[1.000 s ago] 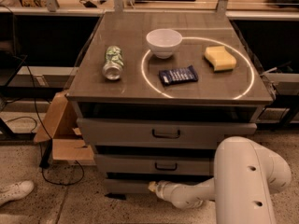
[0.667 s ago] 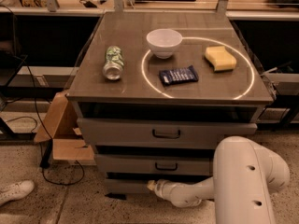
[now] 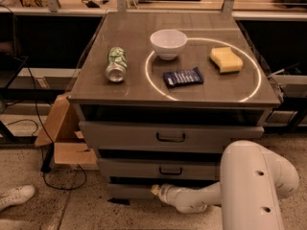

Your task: Close bottom drawer

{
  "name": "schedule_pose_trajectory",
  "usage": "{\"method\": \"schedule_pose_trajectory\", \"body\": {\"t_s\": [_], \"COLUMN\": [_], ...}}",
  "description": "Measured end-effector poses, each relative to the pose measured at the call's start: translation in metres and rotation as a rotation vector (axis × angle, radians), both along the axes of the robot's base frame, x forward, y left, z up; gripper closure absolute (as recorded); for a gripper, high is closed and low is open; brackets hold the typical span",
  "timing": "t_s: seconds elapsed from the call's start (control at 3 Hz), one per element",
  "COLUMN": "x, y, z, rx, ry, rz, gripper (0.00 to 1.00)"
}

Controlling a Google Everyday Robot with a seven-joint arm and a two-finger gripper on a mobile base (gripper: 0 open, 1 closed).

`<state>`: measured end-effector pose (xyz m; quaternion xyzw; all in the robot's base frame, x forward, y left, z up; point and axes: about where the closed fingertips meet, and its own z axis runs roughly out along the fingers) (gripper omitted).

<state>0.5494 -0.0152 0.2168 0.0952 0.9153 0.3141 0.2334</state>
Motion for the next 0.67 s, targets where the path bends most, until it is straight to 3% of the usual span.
{"method": "schedule_pose_trajectory", "body": {"t_s": [0.67], "x": [-0.079], "y": [-0.062], "z": [0.004], "rx": [-0.056], "ry": [0.145], "rz": [-0.085], "gripper": [1.0]}}
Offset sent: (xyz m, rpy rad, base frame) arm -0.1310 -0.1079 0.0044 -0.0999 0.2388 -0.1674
